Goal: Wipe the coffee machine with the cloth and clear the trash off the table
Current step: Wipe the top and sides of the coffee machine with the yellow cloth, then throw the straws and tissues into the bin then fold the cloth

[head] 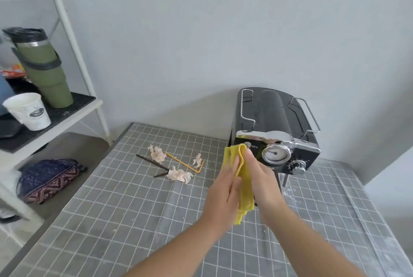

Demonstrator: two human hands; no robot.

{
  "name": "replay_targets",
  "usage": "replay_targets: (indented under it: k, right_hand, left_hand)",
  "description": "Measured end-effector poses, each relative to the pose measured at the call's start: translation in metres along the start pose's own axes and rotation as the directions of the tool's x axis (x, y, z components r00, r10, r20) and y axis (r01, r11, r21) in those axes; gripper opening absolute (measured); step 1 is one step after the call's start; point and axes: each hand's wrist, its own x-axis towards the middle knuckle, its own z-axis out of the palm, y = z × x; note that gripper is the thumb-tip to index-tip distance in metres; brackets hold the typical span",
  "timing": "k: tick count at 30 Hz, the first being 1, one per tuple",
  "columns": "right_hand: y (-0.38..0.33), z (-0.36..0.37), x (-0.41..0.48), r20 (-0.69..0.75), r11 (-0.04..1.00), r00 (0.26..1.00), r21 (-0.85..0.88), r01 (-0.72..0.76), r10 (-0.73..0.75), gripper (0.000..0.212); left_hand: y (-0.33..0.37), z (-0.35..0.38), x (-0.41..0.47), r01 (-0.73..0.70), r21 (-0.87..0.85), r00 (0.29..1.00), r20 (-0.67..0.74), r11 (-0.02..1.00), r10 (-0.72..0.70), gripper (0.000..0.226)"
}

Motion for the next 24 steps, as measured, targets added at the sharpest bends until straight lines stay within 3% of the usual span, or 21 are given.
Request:
replay_targets:
  k: [4,7,9,11,13,15,18,21,23,24]
  right_hand:
    - [0.018,-0.016,-0.008,-0.026,0.974,0.996,-0.214,0.074,-0.082,0.033]
    - [0.033,-0.029,-0.015,-0.034,0.980,0.998,-0.189,0.054,-0.061,0.032]
    - [0.038,-0.040,-0.023,0.022,0.976,0.995,-0.193,0.099,-0.096,0.030]
    - [0.042,-0.050,-0.032,0.125,0.957,0.982,-0.236,0.167,-0.141,0.030]
    - [0.047,-0.061,-0.040,0.248,0.945,0.956,-0.245,0.216,-0.154,0.030]
    - [0.051,-0.068,-0.047,0.348,0.949,0.925,-0.208,0.235,-0.153,0.024]
    - [0.063,-0.078,-0.055,0.390,0.958,0.909,-0.174,0.227,-0.145,0.023]
    - [0.088,-0.085,-0.056,0.348,0.961,0.931,-0.199,0.191,-0.113,0.024]
    - [0.108,-0.089,-0.056,0.317,0.961,0.946,-0.233,0.148,-0.068,0.024]
    - [0.116,-0.090,-0.057,0.295,0.961,0.954,-0.248,0.125,-0.048,0.020]
  left_hand:
    - [0.004,0.008,-0.039,-0.005,0.183,0.996,0.085,0.983,-0.011,0.057]
    - [0.005,0.011,-0.062,0.055,0.110,0.986,0.151,0.992,-0.071,0.058]
    - [0.006,0.011,-0.068,0.123,0.022,0.987,0.103,0.992,-0.125,0.052]
    - [0.012,0.004,-0.064,0.196,0.039,0.981,-0.019,0.980,-0.195,0.051]
    - [0.019,-0.004,-0.055,0.253,0.185,0.967,-0.028,0.950,-0.252,0.068]
    - [0.021,-0.010,-0.042,0.223,0.391,0.950,0.117,0.893,-0.289,0.078]
    - [0.012,-0.011,-0.039,0.163,0.491,0.896,0.289,0.856,-0.337,0.047]
    - [-0.001,-0.010,-0.060,0.319,0.438,0.808,0.338,0.840,-0.483,0.024]
    - [-0.006,-0.010,-0.076,0.357,0.434,0.787,0.337,0.827,-0.516,0.008]
    - [-0.008,-0.011,-0.082,0.371,0.424,0.789,0.324,0.826,-0.521,0.013]
